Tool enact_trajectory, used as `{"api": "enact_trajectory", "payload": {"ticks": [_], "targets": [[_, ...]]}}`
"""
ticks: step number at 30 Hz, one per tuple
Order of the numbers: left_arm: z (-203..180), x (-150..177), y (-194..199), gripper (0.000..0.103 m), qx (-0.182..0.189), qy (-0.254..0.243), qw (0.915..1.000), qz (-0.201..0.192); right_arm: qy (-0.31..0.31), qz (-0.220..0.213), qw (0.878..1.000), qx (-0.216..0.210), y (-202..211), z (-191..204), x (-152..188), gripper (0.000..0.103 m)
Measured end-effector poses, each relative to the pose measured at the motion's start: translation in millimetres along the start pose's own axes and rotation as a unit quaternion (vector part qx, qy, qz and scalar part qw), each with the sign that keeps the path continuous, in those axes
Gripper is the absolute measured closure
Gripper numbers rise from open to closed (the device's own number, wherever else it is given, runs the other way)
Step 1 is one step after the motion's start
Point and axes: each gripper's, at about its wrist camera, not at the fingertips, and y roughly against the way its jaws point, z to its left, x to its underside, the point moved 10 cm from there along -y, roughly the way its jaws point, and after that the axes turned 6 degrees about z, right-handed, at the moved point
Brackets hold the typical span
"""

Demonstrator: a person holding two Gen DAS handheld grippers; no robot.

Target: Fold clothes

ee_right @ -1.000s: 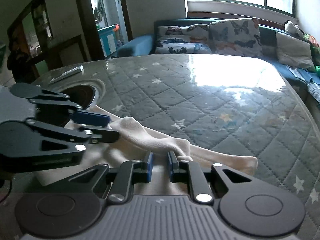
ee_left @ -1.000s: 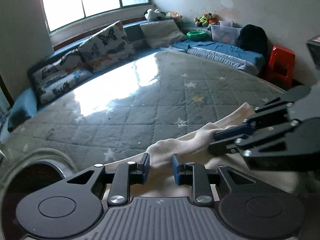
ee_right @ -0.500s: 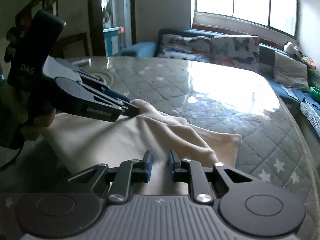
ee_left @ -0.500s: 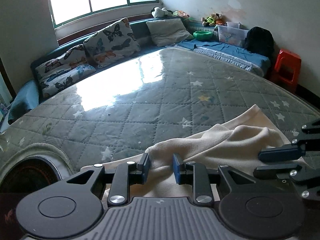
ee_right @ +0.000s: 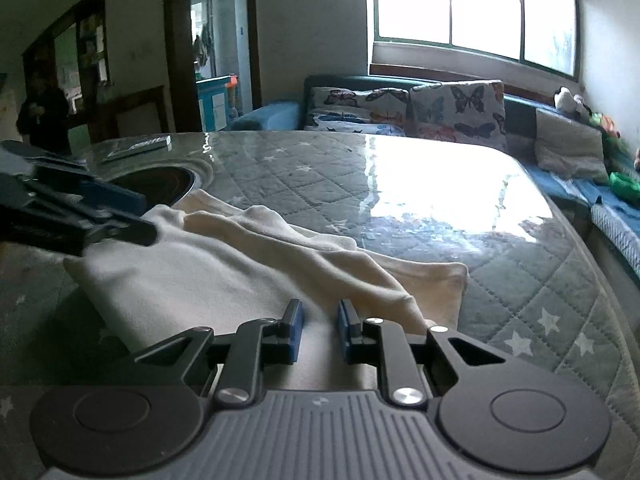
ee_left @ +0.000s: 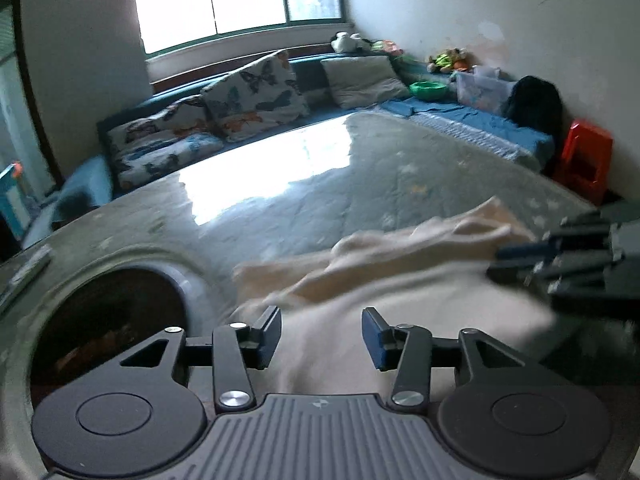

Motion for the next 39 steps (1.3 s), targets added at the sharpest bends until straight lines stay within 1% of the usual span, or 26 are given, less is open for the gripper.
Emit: {"api": "enact_trajectory", "payload": {"ticks": [4, 8, 11, 17, 19, 21, 22, 24, 26, 29, 35, 39], "targets": [[12, 18, -1, 0.055, 0.002, 0.028, 0.9994, 0.018, 0.011, 0.001, 1.000, 0.004, 0, 1, 1, 0.085], [17, 27, -5, 0.055, 0.026, 0.057, 0.9974, 0.034, 0.015, 0.003, 1.000, 0.007, 3, 0, 4, 0.085], [13, 31, -5, 0.055, 0.049, 0.069, 0.9954, 0.044, 0.020, 0.004, 1.000, 0.011, 9, -1, 8, 0.085], [-13, 42, 6, 0.055, 0.082, 0.061, 0.9936, 0.048, 0.031, 0.007, 0.999, 0.018, 27, -7, 21, 0.083], [-20, 43, 11, 0.055, 0.086, 0.054, 0.9938, 0.046, 0.036, 0.008, 0.999, 0.023, 34, -8, 27, 0.083], [-25, 40, 17, 0.051, 0.080, 0.046, 0.9949, 0.041, 0.037, 0.003, 0.999, 0.027, 42, -8, 28, 0.082], [-26, 37, 20, 0.051, 0.076, 0.042, 0.9955, 0.038, 0.038, -0.001, 0.999, 0.030, 47, -7, 28, 0.082], [-27, 28, 31, 0.051, 0.066, 0.032, 0.9971, 0.020, 0.038, -0.010, 0.999, 0.033, 56, -6, 28, 0.082], [-29, 17, 41, 0.051, 0.066, 0.027, 0.9975, 0.001, 0.035, -0.026, 0.999, 0.021, 68, 2, 26, 0.082], [-40, 10, 42, 0.051, 0.078, 0.016, 0.9968, -0.011, 0.040, -0.038, 0.998, 0.001, 74, 19, 22, 0.082], [-62, 18, 23, 0.051, 0.097, 0.006, 0.9952, 0.002, 0.052, -0.035, 0.998, -0.029, 66, 50, 28, 0.082], [-69, 31, 16, 0.051, 0.097, -0.006, 0.9952, 0.012, 0.056, -0.025, 0.998, -0.026, 56, 55, 38, 0.082]]}}
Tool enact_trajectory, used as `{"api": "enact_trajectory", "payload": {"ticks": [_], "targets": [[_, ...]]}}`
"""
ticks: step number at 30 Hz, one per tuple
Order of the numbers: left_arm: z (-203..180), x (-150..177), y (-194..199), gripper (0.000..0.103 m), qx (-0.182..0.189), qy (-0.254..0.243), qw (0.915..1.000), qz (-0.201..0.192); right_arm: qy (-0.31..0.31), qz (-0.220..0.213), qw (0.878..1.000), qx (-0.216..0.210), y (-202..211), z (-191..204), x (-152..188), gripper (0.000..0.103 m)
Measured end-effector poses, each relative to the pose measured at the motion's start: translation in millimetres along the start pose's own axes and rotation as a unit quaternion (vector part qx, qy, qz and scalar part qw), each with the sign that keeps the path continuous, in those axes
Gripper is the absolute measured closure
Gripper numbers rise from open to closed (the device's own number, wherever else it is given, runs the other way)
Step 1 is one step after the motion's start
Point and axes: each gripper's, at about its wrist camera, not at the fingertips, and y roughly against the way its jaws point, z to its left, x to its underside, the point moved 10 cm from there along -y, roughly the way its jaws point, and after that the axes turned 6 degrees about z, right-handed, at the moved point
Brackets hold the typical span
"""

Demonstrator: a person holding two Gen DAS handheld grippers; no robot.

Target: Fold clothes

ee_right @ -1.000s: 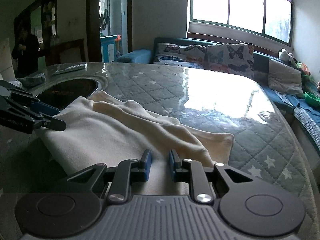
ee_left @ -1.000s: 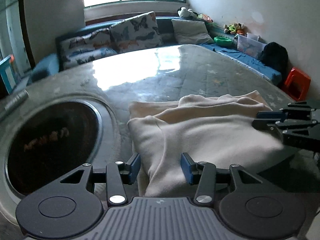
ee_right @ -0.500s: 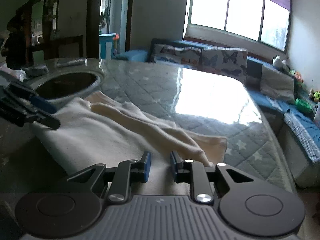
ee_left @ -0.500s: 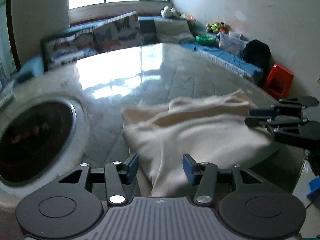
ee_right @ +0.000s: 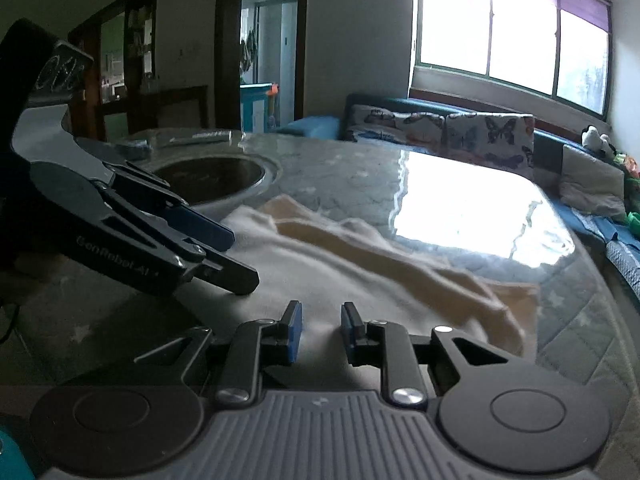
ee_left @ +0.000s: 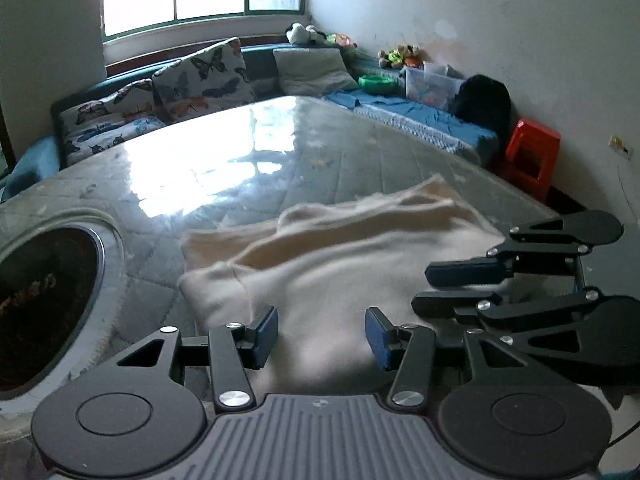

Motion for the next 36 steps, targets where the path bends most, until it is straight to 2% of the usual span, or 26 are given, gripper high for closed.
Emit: {"api": "enact_trajectory", "payload": {"ticks": [8, 9, 10, 15, 19, 21, 25, 29, 30, 33, 36], "targets": [[-2, 8, -5, 0.048, -0.004, -0.006, 0.9999, -0.010, 0.029, -0.027, 0.999, 0.025, -1, 7, 11, 0.078], [-2, 8, -4, 0.047, -0.004, -0.005, 0.9999, -0.010, 0.028, -0.031, 0.999, 0.028, 0, 6, 11, 0.073], [-3, 8, -4, 0.047, -0.005, -0.004, 0.9999, -0.010, 0.025, -0.033, 0.999, 0.034, 2, 5, 11, 0.066], [0, 8, -3, 0.044, -0.003, 0.002, 0.9999, -0.010, 0.003, -0.050, 0.998, 0.045, 18, -7, 11, 0.060], [-2, 8, -4, 0.038, -0.001, 0.004, 0.9999, -0.011, -0.019, -0.045, 0.997, 0.059, 25, -22, 20, 0.055], [-3, 8, -4, 0.035, -0.001, 0.003, 0.9999, -0.012, -0.034, -0.042, 0.997, 0.055, 23, -27, 25, 0.047], [-2, 7, -6, 0.033, 0.001, 0.003, 0.9999, -0.012, -0.057, -0.055, 0.996, 0.051, 20, -32, 33, 0.040], [-1, 7, -5, 0.031, 0.005, 0.006, 0.9999, -0.011, -0.063, -0.060, 0.995, 0.045, 23, -34, 32, 0.038], [-1, 7, -5, 0.030, 0.005, 0.006, 0.9999, -0.011, -0.062, -0.062, 0.995, 0.046, 25, -34, 32, 0.035], [-2, 8, -5, 0.026, 0.008, 0.007, 0.9999, -0.011, -0.074, -0.073, 0.993, 0.054, 35, -39, 28, 0.031], [-3, 8, -6, 0.023, 0.008, 0.006, 0.9999, -0.011, -0.075, -0.066, 0.993, 0.064, 34, -43, 33, 0.029]]}}
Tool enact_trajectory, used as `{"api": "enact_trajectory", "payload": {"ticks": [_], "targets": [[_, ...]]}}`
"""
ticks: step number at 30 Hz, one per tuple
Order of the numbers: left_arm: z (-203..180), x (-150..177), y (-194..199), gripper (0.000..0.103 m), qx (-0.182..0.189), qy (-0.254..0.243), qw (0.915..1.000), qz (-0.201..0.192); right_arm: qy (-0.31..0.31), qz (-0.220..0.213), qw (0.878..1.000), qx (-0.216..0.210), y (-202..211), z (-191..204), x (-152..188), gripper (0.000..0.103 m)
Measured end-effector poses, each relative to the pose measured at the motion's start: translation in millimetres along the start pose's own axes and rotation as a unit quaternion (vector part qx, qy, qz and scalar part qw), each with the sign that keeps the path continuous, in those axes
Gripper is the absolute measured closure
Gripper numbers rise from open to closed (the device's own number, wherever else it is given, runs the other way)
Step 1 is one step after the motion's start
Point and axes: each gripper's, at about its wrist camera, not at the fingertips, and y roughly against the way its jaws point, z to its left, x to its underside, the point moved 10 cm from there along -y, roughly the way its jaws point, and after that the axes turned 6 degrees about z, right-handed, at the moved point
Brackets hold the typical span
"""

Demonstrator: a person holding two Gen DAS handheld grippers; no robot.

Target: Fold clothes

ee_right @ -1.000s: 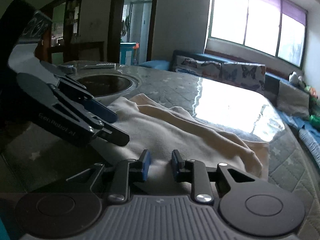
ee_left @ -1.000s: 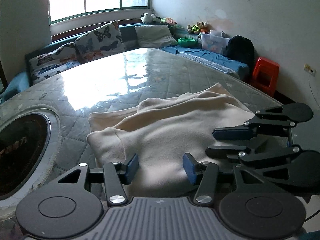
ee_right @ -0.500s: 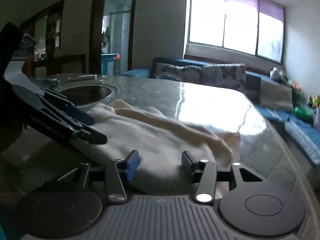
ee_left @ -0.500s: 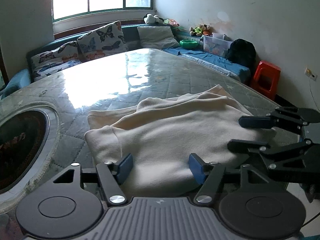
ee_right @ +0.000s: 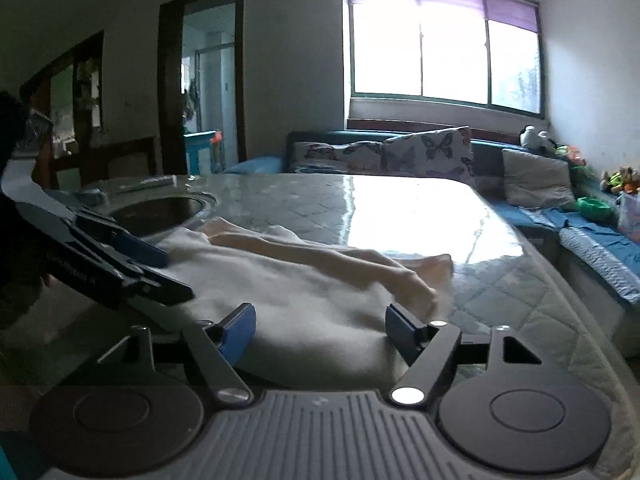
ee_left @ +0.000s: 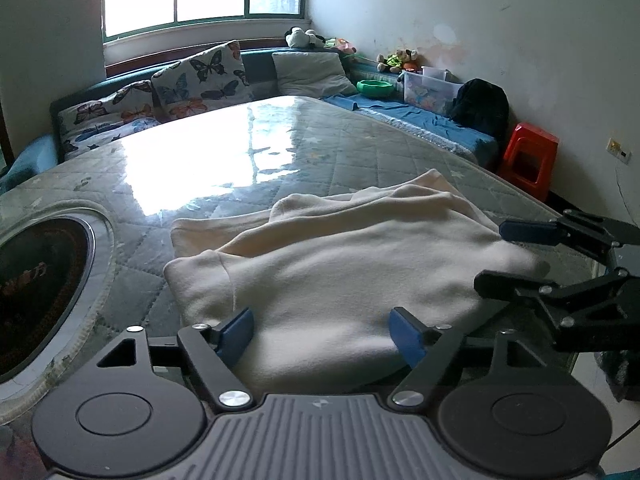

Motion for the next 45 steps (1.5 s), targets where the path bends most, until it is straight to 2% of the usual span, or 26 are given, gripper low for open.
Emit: {"api": "enact_trajectory", "payload": {"ticks": [3, 6, 9, 13, 18, 26, 30, 33, 36, 38, 45], "targets": [[-1, 0, 0, 0.021, 0.000, -0.002, 1.0000, 0.001, -0.016, 0.013, 1.000, -0.001, -6, -5, 8, 0.023], [0, 1, 0, 0.020, 0.002, -0.001, 1.0000, 0.002, -0.018, 0.005, 1.000, 0.009, -3, -7, 4, 0.017], [-1, 0, 0, 0.018, 0.005, 0.002, 1.0000, 0.004, -0.012, -0.010, 0.999, 0.030, 3, -11, -3, 0.000], [-3, 0, -1, 0.015, 0.005, -0.001, 1.0000, 0.004, 0.000, -0.028, 0.997, 0.070, 10, -20, -5, 0.000], [-4, 0, -1, 0.010, 0.011, 0.001, 0.9999, 0.005, 0.007, -0.014, 0.993, 0.118, 4, -32, 1, 0.000], [-6, 1, -2, 0.006, 0.013, -0.002, 0.9999, 0.004, -0.006, -0.007, 0.994, 0.107, -3, -39, 13, 0.000], [-5, -2, 5, 0.001, 0.015, -0.001, 0.9999, 0.004, 0.022, -0.028, 0.990, 0.137, 8, -39, 3, 0.000], [1, -9, 13, 0.000, -0.001, -0.001, 1.0000, -0.009, 0.023, -0.031, 0.987, 0.153, 10, -48, 0, 0.000], [12, -15, 16, 0.000, -0.005, 0.018, 0.9997, -0.015, 0.020, -0.001, 0.988, 0.155, -1, -53, 8, 0.000], [20, -18, 15, 0.000, -0.014, 0.028, 0.9994, -0.013, 0.020, 0.002, 0.988, 0.151, -3, -53, 8, 0.000], [57, -32, 5, 0.000, -0.057, 0.064, 0.9963, -0.005, 0.045, 0.003, 0.988, 0.149, -6, -58, -23, 0.000]]}}
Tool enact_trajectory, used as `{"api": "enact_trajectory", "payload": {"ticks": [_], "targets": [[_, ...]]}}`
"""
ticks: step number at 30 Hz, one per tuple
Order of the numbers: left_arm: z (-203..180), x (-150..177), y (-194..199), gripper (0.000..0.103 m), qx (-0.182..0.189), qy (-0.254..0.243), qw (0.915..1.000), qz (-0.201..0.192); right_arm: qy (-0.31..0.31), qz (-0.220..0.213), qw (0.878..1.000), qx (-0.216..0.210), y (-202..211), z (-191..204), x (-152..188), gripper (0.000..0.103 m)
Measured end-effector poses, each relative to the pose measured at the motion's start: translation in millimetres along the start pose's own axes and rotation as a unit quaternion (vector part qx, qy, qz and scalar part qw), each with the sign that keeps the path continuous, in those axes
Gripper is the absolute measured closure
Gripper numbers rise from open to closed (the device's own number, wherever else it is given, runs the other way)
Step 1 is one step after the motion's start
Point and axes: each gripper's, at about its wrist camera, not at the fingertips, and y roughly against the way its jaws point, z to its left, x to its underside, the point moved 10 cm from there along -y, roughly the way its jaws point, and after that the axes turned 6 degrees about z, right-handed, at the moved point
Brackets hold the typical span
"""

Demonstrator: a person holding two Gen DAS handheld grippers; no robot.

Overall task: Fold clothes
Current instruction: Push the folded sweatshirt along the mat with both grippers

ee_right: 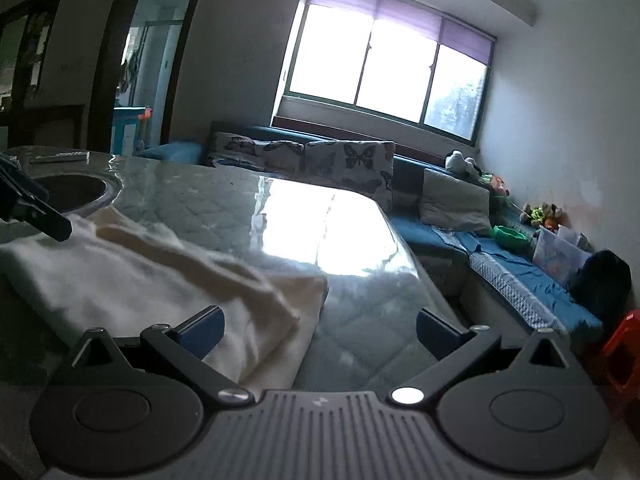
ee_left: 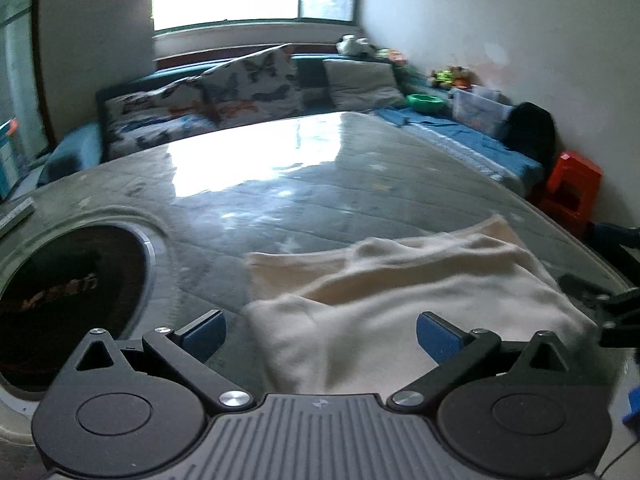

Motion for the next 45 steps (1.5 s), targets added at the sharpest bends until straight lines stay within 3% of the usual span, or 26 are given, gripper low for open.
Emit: {"api": "enact_trajectory", "payload": {"ticks": [7, 16, 25, 32, 36, 45], "targets": [[29, -2, -22, 0.000, -0.038, 0.033, 0.9982, 0.034, 0.048, 0.043, 0.998, 0.005, -38, 3, -23, 0.000], [36, 7, -30, 0.000, -0.047, 0.039, 0.9969, 0.050, 0.094, 0.094, 0.991, 0.029, -83, 15, -21, 0.000], [32, -1, -32, 0.000, -0.047, 0.042, 0.9966, 0.055, 0.097, 0.073, 0.993, -0.008, -72, 33, -42, 0.000], [22, -19, -49, 0.000, -0.056, 0.025, 0.9962, 0.062, 0.118, 0.104, 0.988, -0.005, -101, 42, -37, 0.000], [15, -26, -60, 0.000, -0.062, 0.007, 0.9957, 0.068, 0.116, 0.096, 0.989, -0.009, -95, 43, -43, 0.000], [18, -28, -77, 0.000, -0.062, 0.022, 0.9942, 0.085, 0.107, 0.094, 0.989, -0.033, -92, 53, -47, 0.000]]}}
